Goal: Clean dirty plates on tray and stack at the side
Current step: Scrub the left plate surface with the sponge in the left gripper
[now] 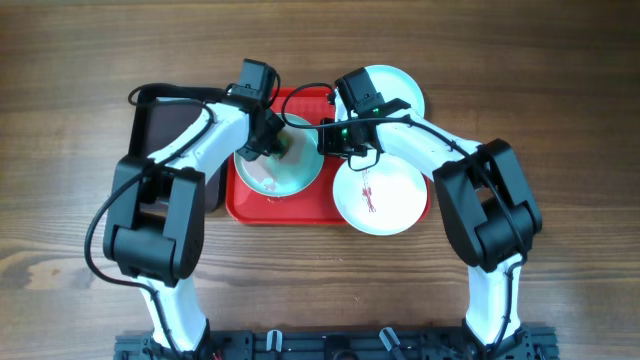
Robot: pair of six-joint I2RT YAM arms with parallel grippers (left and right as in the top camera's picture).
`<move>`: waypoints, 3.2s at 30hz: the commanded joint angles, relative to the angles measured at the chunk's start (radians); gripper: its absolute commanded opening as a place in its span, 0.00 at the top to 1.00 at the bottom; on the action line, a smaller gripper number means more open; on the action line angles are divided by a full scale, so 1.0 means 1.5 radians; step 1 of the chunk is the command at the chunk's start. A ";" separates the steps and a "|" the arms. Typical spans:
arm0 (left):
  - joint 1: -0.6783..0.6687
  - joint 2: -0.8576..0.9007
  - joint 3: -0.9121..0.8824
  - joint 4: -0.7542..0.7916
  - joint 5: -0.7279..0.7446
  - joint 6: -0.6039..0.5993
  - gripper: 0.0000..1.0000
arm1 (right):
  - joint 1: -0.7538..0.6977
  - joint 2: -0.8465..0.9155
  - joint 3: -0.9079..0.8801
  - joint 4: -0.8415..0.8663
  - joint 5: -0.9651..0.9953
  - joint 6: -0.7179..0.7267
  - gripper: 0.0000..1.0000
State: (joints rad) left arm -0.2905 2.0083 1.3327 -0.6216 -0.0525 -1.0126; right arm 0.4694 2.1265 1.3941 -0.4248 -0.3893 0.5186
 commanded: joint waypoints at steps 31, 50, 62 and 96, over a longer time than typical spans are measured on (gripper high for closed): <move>-0.021 0.038 -0.033 -0.077 0.457 0.741 0.96 | -0.009 0.015 0.009 0.008 -0.001 0.005 0.96; -0.018 0.038 -0.033 -0.054 -0.256 0.174 0.96 | -0.009 0.015 0.009 0.009 -0.001 0.006 0.96; -0.002 0.013 -0.033 -0.057 0.089 0.364 0.96 | -0.008 0.015 0.009 -0.002 -0.006 0.021 0.96; -0.010 0.014 -0.033 0.032 -0.155 0.123 0.96 | -0.008 0.015 0.009 -0.001 -0.006 0.022 0.96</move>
State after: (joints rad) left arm -0.3202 2.0087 1.3025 -0.4744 -0.0166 -0.6388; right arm 0.4557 2.1265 1.3998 -0.4194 -0.4004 0.5526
